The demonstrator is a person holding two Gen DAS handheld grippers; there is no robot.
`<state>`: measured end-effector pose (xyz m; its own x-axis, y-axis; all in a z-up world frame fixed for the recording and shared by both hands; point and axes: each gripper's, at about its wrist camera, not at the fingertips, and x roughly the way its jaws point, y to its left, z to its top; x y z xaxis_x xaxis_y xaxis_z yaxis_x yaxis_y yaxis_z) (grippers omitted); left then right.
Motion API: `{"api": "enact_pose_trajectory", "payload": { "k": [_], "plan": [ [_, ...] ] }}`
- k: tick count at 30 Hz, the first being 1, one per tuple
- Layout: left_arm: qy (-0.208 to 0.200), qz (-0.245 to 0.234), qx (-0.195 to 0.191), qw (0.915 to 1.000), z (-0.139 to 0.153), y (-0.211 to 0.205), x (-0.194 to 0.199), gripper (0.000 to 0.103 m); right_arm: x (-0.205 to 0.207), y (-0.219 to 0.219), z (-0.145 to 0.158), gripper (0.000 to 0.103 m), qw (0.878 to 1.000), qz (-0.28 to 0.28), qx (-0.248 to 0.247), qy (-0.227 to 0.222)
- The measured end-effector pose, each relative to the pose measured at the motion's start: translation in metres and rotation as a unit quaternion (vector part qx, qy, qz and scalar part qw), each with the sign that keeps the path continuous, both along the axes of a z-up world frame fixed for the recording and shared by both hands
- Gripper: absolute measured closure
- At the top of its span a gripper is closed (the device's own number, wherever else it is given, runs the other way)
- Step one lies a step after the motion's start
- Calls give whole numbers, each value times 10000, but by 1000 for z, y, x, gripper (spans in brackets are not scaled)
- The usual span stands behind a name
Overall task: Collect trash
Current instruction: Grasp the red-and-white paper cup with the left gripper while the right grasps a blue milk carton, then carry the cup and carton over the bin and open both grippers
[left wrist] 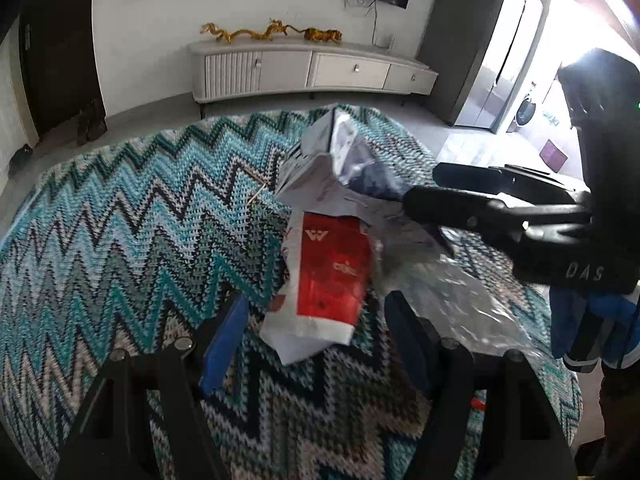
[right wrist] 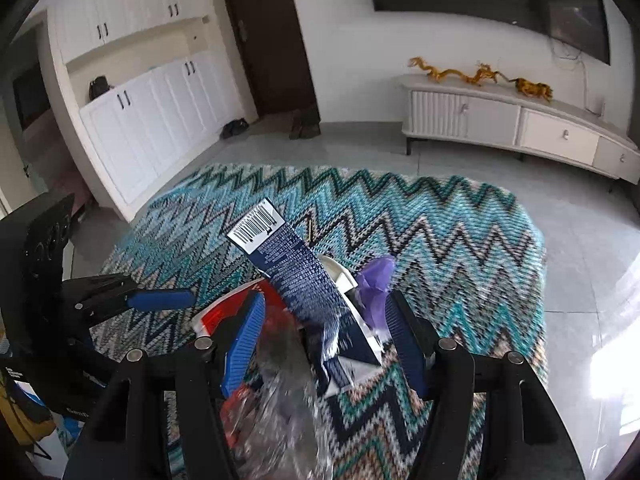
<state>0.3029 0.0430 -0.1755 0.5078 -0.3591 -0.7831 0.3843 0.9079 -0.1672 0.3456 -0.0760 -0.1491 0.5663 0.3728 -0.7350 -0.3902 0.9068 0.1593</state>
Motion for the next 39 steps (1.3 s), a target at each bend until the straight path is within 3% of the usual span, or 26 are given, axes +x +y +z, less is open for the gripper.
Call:
{"api": "enact_pose_trajectory", "payload": {
  "k": [6, 7, 9, 11, 13, 39],
  "plan": [
    [264, 59, -146, 9995, -17, -3, 15, 35, 17, 11, -16, 43, 9996, 120, -173, 166],
    [286, 79, -187, 9994, -19, -4, 19, 39, 18, 12, -18, 47, 9996, 129, -170, 183],
    [346, 140, -319, 9988, -21, -3, 23, 45, 20, 12, -18, 66, 9996, 138, -153, 187],
    [317, 200, -365, 9986, -20, -2, 22, 51, 18, 12, -15, 74, 9997, 149, -109, 146],
    [318, 232, -401, 9984, -18, 1, 16, 60, 13, 11, -9, 74, 9998, 164, -91, 74],
    [-709, 793, -185, 9942, 81, 52, -115, 60, -102, -41, 106, 74, 9928, -172, 467, -1086]
  ]
}}
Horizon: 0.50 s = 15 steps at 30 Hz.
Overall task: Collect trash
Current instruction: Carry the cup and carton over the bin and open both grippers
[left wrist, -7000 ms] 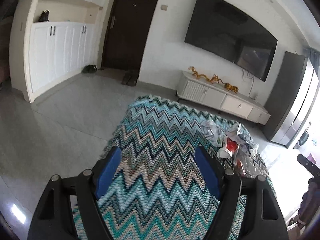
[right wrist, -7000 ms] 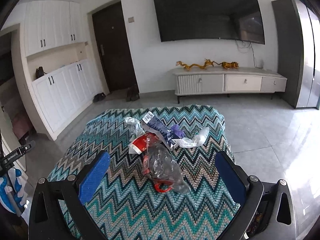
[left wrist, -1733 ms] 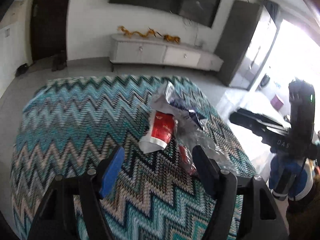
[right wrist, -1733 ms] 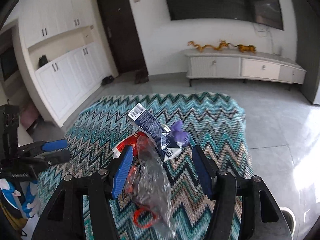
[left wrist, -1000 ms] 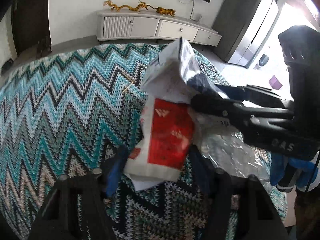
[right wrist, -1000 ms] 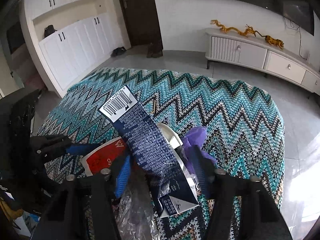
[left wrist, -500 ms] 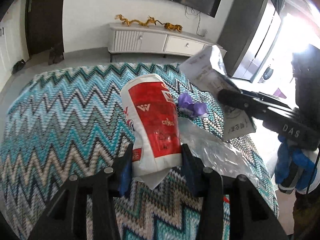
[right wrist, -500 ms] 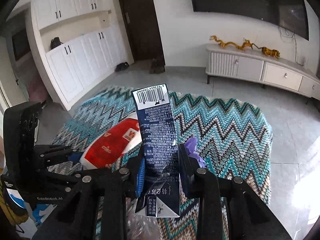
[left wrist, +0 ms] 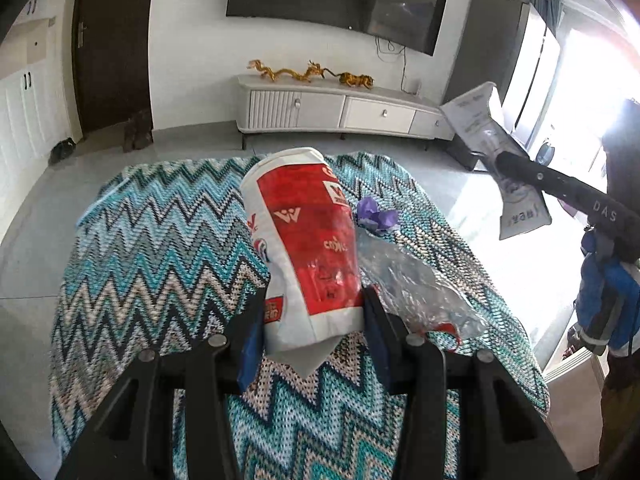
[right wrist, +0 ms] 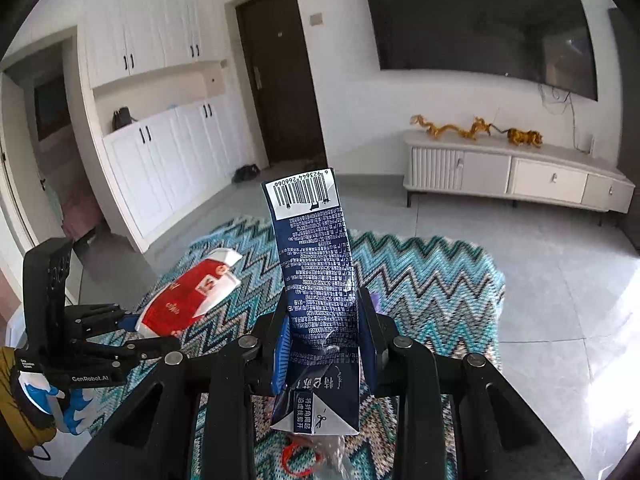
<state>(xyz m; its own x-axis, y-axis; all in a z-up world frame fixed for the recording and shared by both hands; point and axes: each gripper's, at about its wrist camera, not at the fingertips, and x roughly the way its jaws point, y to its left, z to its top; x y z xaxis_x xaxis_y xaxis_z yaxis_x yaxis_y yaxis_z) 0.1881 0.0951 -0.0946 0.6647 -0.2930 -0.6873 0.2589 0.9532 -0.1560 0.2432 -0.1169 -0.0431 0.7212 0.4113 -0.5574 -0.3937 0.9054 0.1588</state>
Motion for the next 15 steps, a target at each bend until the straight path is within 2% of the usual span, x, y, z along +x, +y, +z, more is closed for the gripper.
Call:
{"api": "enact_pose_trajectory", "payload": {
  "k": [8, 15],
  "plan": [
    [-364, 53, -41, 9993, 38, -14, -29, 60, -37, -40, 25, 74, 9991, -265, 137, -291],
    [-562, -318, -160, 9978, 61, -72, -45, 60, -66, -90, 30, 74, 9969, -611, 255, -420]
  ]
}}
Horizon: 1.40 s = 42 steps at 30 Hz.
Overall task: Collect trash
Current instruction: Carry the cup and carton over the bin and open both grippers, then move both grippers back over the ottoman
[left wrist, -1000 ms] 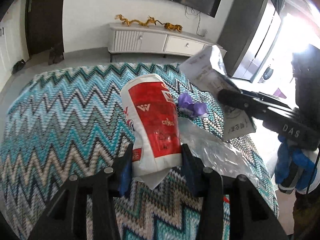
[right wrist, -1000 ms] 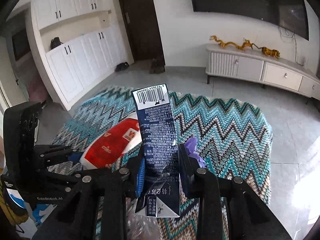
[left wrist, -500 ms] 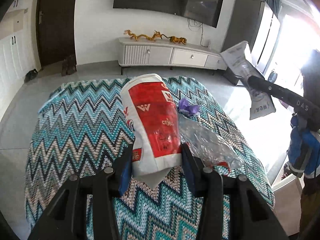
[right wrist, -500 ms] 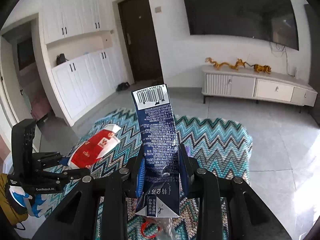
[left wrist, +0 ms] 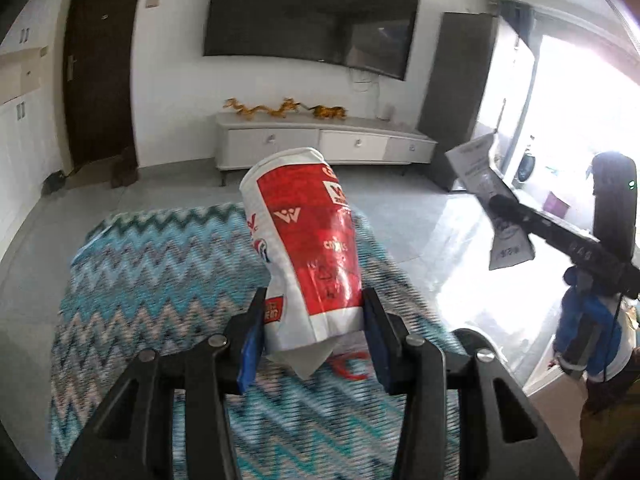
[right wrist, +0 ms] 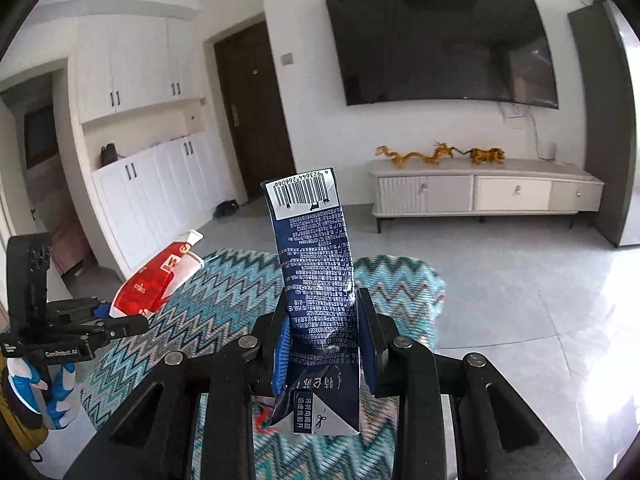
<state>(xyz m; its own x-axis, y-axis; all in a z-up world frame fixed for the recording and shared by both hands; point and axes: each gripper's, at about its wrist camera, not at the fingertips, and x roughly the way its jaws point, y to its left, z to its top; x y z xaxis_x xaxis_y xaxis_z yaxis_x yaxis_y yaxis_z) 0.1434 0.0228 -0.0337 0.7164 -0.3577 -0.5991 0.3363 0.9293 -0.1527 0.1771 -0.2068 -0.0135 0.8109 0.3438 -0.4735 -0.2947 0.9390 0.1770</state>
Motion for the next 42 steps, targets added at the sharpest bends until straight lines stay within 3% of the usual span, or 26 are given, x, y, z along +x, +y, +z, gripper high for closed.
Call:
{"api": "enact_pose_trajectory", "payload": {
  "k": [6, 12, 19, 23, 31, 33, 34, 35, 37, 42],
  "plan": [
    [27, -676, -29, 9977, -1, -86, 3, 60, -13, -55, -10, 74, 9990, -441, 90, 39],
    [190, -1450, 91, 9892, -16, -176, 3, 60, -32, -125, -35, 74, 9936, -1103, 132, 219],
    [554, -2232, 347, 9726, -53, -272, -6, 60, -60, -209, -102, 74, 9764, -1913, 320, 948],
    [965, -2562, 421, 9609, -81, -324, -5, 60, -73, -246, -146, 74, 9617, -2282, 503, 1436],
    [1575, -2718, 339, 9488, -123, -380, 4, 58, -75, -286, -208, 71, 9358, -2705, 875, 2085],
    [1807, -2736, 223, 9444, -133, -390, 10, 51, -74, -294, -221, 69, 9297, -2790, 927, 2218],
    [1883, -2729, 177, 9433, -136, -391, 13, 43, -74, -297, -226, 67, 9278, -2809, 948, 2266],
    [1955, -2715, 135, 9423, -140, -393, 14, 41, -74, -299, -230, 60, 9254, -2847, 956, 2311],
    [2010, -2739, 127, 9404, -143, -395, 14, 41, -77, -301, -237, 54, 9217, -2920, 960, 2365],
    [1953, -2708, 137, 9425, -137, -388, 14, 41, -83, -299, -239, 54, 9203, -2934, 951, 2409]
  ]
}}
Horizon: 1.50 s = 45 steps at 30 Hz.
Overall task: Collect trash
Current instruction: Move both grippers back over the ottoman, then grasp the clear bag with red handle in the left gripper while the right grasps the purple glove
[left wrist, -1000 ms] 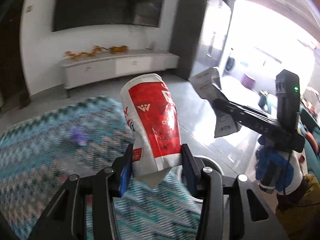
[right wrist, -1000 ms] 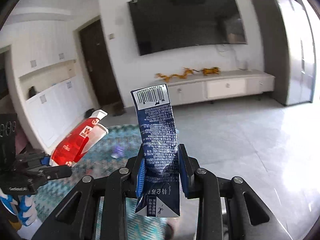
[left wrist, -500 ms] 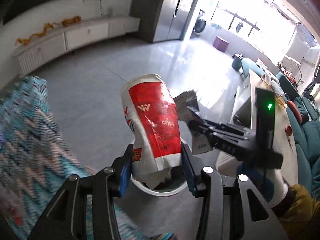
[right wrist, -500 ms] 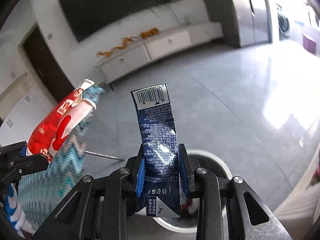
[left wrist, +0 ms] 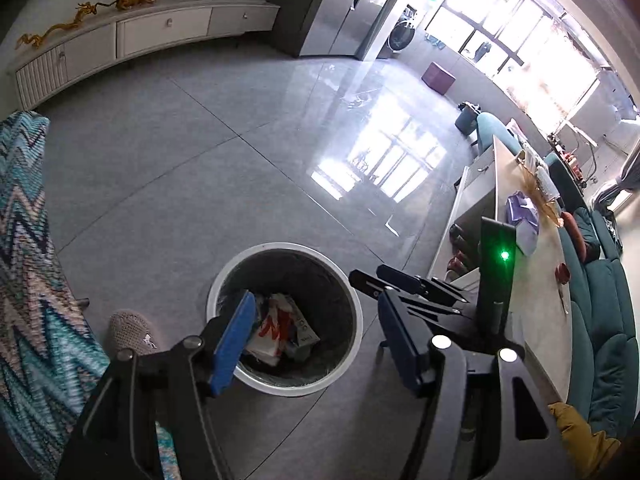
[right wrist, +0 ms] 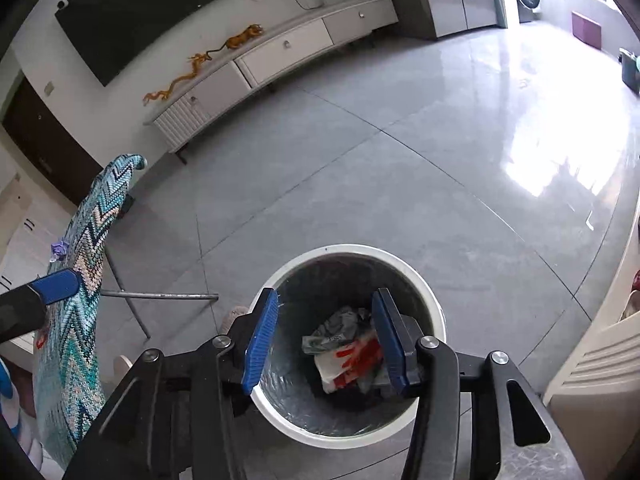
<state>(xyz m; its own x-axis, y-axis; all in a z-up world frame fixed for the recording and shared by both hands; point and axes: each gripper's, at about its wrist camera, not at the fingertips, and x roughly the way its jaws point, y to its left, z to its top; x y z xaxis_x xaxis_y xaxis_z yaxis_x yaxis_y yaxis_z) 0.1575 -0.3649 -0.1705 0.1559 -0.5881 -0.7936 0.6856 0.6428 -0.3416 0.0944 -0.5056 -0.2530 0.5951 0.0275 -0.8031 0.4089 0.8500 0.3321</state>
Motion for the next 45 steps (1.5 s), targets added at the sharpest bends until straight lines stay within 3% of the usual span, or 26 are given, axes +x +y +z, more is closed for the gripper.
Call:
{"api": "enact_pose_trajectory", "payload": {
  "k": [5, 11, 17, 28, 34, 39, 45],
  "plan": [
    [-379, 240, -75, 9990, 27, 25, -2, 41, -6, 12, 22, 54, 9996, 125, -138, -213],
    [-885, 648, -229, 9937, 69, 75, -10, 36, -6, 40, 75, 54, 9959, 373, -418, -711],
    [-1389, 1272, -375, 9814, 104, 143, -26, 29, -4, 91, 136, 47, 9865, 783, -680, -1266],
    [-1670, 2176, -633, 9596, 130, 297, -45, 28, -5, 214, 224, 43, 9598, 1624, -1153, -1979],
    [-1817, 2691, -683, 9433, 135, 386, -59, 28, -3, 267, 251, 42, 9486, 1860, -1197, -2263],
    [-1884, 3275, -800, 9224, 138, 450, -67, 28, 4, 299, 258, 42, 9437, 2102, -1174, -2268],
    [-1674, 3718, -814, 9094, 122, 492, -63, 28, 17, 331, 259, 41, 9380, 2377, -1212, -2213]
  ]
}}
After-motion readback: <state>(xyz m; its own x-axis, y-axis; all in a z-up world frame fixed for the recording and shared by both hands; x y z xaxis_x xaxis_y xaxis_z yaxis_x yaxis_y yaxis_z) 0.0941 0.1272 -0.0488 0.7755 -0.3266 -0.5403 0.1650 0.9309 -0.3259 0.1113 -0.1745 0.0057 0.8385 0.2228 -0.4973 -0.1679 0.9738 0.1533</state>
